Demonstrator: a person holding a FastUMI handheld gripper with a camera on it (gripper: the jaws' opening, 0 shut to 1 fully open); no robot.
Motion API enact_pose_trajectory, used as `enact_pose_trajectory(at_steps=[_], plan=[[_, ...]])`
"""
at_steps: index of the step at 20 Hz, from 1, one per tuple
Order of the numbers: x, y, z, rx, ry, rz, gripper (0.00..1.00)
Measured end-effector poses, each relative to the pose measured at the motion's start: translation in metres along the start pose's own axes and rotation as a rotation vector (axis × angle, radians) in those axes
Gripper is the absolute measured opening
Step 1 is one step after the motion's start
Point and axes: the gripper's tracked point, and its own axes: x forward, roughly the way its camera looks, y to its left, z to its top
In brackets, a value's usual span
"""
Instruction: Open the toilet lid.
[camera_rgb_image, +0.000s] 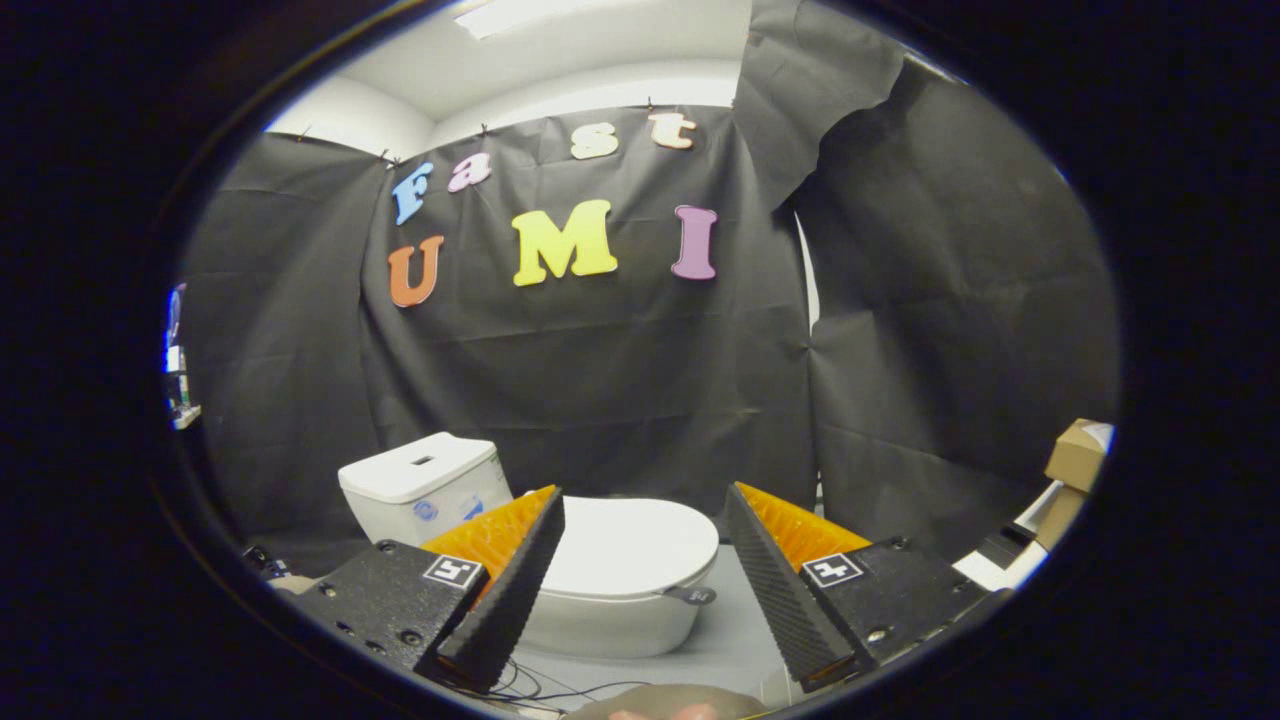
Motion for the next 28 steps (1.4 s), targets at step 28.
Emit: enact_pose_trajectory(at_steps=[28], plan=[[0.096, -0.017, -0.067, 0.124, 0.315, -0.036, 1.0]])
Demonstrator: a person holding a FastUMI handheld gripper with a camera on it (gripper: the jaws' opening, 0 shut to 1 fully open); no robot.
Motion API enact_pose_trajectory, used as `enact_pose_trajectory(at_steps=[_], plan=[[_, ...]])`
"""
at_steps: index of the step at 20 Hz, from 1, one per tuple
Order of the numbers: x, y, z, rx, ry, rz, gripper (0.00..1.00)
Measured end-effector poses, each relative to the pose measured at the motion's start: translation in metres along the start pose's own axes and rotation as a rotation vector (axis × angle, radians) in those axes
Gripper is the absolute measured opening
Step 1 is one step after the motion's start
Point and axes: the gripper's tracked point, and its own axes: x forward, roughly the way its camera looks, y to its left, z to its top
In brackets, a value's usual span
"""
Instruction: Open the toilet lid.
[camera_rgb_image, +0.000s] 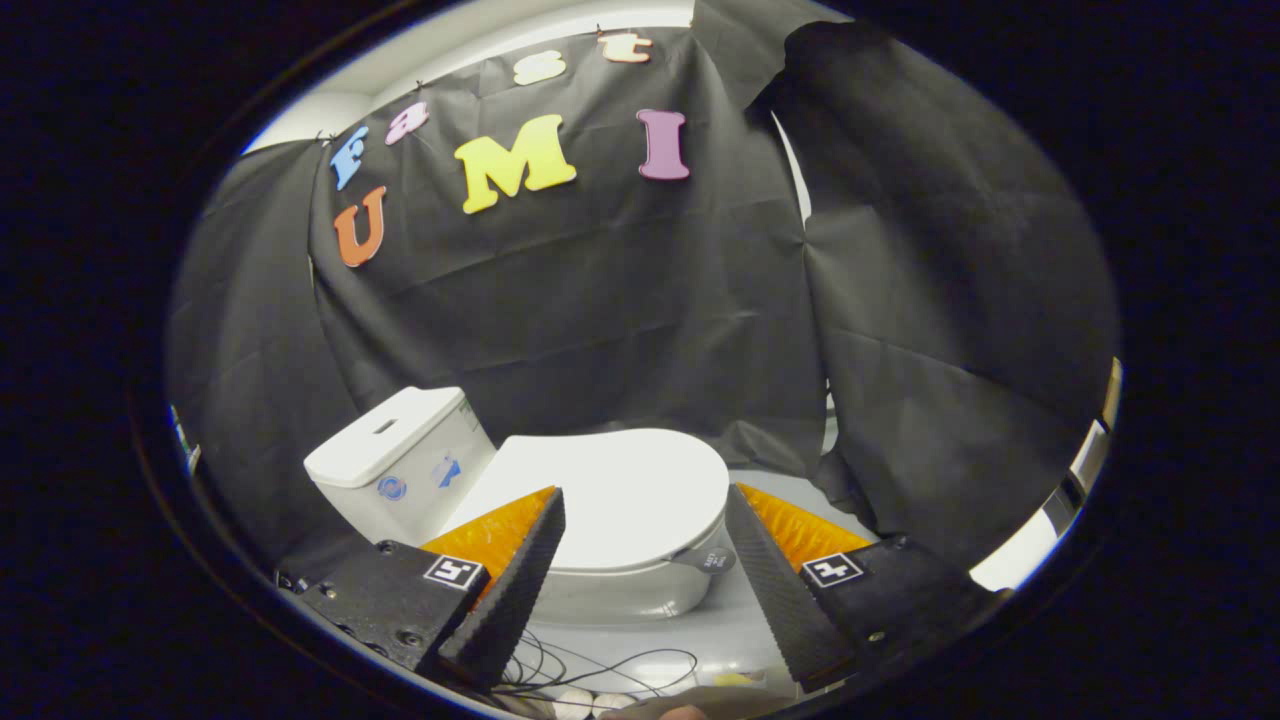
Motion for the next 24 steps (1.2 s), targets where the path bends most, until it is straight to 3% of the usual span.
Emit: enact_pose_trajectory(at_steps=[5, 14, 20, 24], plan=[[0.016, -0.009, -0.006, 0.063, 0.098, 0.03, 1.0], [0.067, -0.034, -0.053, 0.218, 0.305, 0.006, 1.0], [0.094, -0.053, -0.082, 0.328, 0.375, -0.012, 0.99], [0.11, -0.065, -0.099, 0.333, 0.418, -0.019, 0.98]])
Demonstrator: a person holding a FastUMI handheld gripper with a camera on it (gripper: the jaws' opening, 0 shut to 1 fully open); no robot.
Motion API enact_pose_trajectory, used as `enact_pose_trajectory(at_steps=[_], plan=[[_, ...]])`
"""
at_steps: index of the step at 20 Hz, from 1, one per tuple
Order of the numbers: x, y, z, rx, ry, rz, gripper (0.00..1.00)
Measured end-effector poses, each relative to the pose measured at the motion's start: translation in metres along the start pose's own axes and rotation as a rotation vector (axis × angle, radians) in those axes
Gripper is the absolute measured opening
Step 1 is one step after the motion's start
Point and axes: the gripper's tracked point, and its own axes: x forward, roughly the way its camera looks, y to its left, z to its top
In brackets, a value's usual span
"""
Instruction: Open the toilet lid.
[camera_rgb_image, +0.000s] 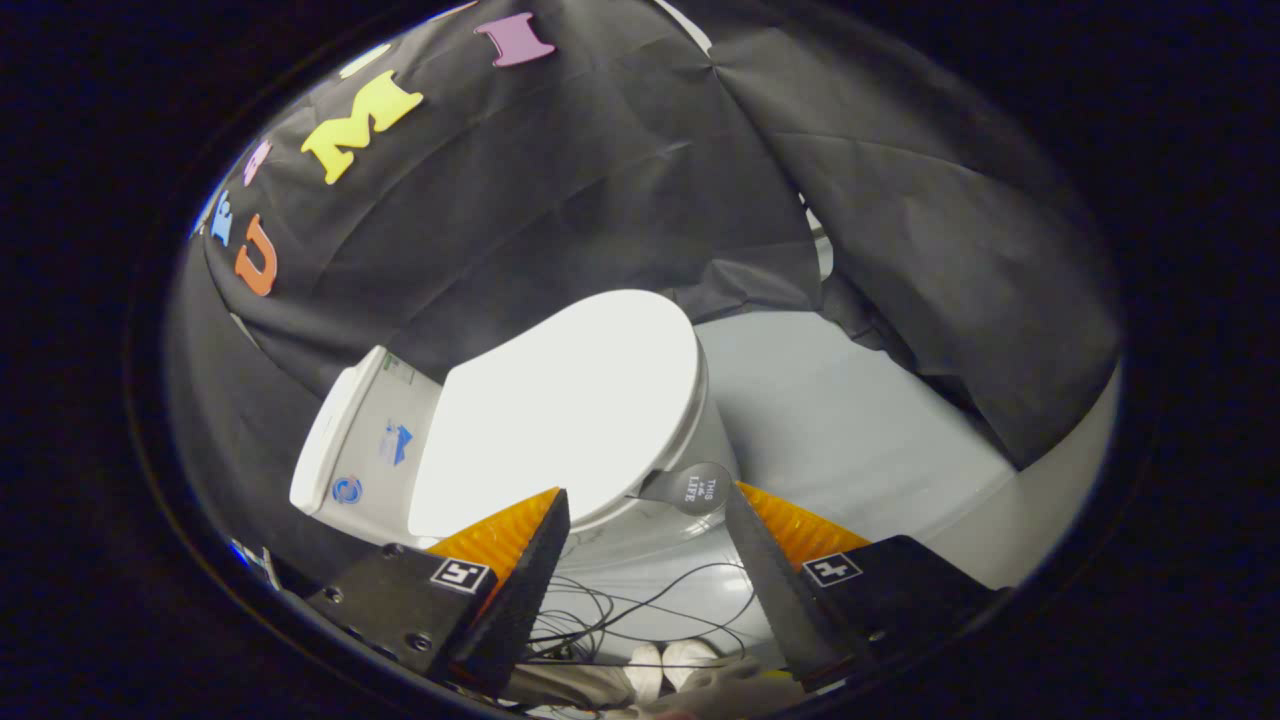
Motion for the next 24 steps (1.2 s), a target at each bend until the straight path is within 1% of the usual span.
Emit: enact_pose_trajectory(at_steps=[5, 8, 11, 13, 14, 17, 20, 22, 24], plan=[[0.027, -0.016, -0.001, 0.001, 0.061, -0.016, 0.99], [0.045, -0.022, -0.004, 0.043, 0.102, -0.006, 0.98], [0.058, -0.027, -0.003, 0.113, 0.115, 0.026, 0.97], [0.065, -0.033, -0.002, 0.143, 0.104, 0.044, 0.92], [0.066, -0.034, -0.002, 0.157, 0.106, 0.06, 0.87], [0.072, -0.032, -0.006, 0.209, 0.12, 0.125, 0.82], [0.079, -0.039, -0.009, 0.244, 0.114, 0.157, 0.73], [0.08, -0.031, -0.01, 0.279, 0.117, 0.202, 0.7], [0.082, -0.032, -0.01, 0.301, 0.119, 0.233, 0.65]])
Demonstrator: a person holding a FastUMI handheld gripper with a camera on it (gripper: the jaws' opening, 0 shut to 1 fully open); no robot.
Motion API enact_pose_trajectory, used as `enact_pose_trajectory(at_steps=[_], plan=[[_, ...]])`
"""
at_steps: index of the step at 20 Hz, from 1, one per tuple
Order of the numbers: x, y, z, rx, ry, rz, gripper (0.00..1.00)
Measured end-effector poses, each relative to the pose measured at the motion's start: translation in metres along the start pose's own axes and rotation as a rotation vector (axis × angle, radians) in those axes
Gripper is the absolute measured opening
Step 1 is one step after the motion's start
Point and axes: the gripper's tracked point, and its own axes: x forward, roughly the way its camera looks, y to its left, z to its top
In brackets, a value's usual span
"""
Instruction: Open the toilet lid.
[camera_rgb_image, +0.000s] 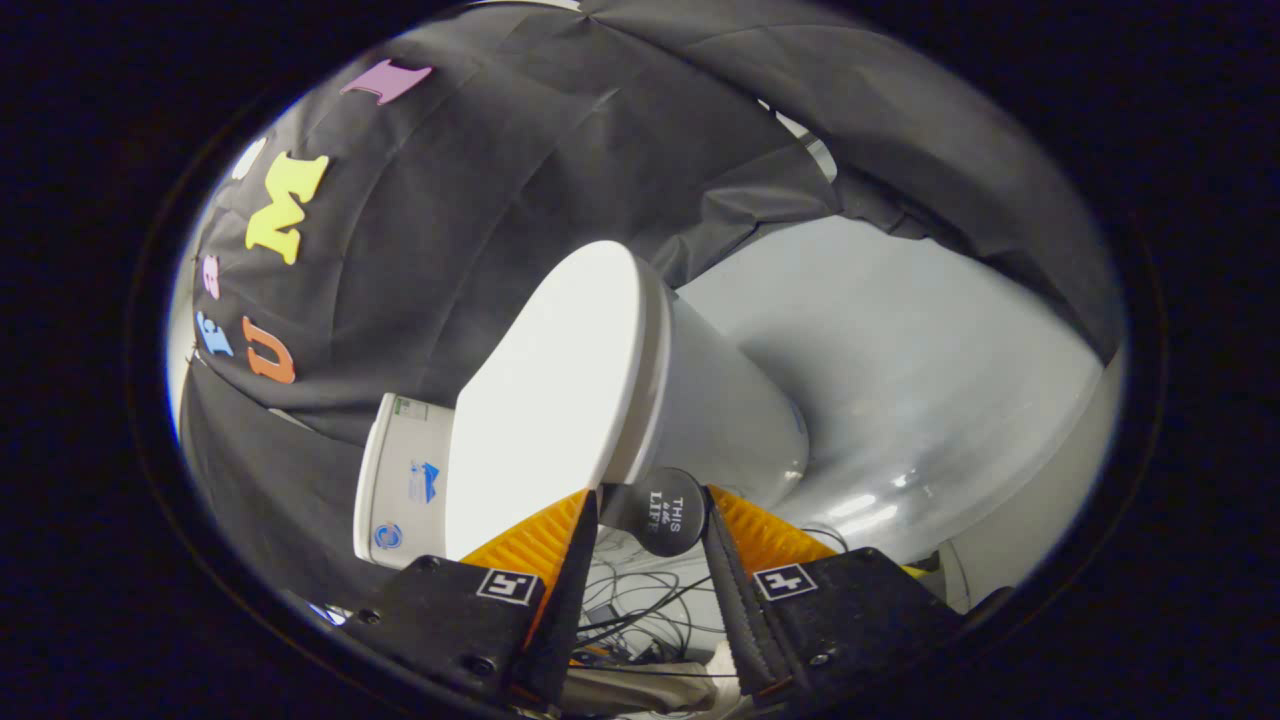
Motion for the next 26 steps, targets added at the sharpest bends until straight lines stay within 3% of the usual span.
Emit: enact_pose_trajectory(at_steps=[3, 5, 6, 8, 15, 22, 26], plan=[[0.0, 0.002, 0.006, 0.021, -0.001, 0.027, 0.6], [0.002, -0.002, 0.006, 0.029, -0.004, 0.021, 0.51], [0.002, -0.004, 0.005, 0.03, -0.003, 0.015, 0.41], [-0.001, -0.001, 0.008, 0.038, -0.008, 0.03, 0.3], [-0.008, 0.001, 0.013, 0.16, 0.003, 0.071, 0.15], [-0.006, 0.006, 0.014, 0.23, 0.009, 0.079, 0.13], [-0.014, 0.022, 0.02, 0.203, -0.015, 0.094, 0.12]])
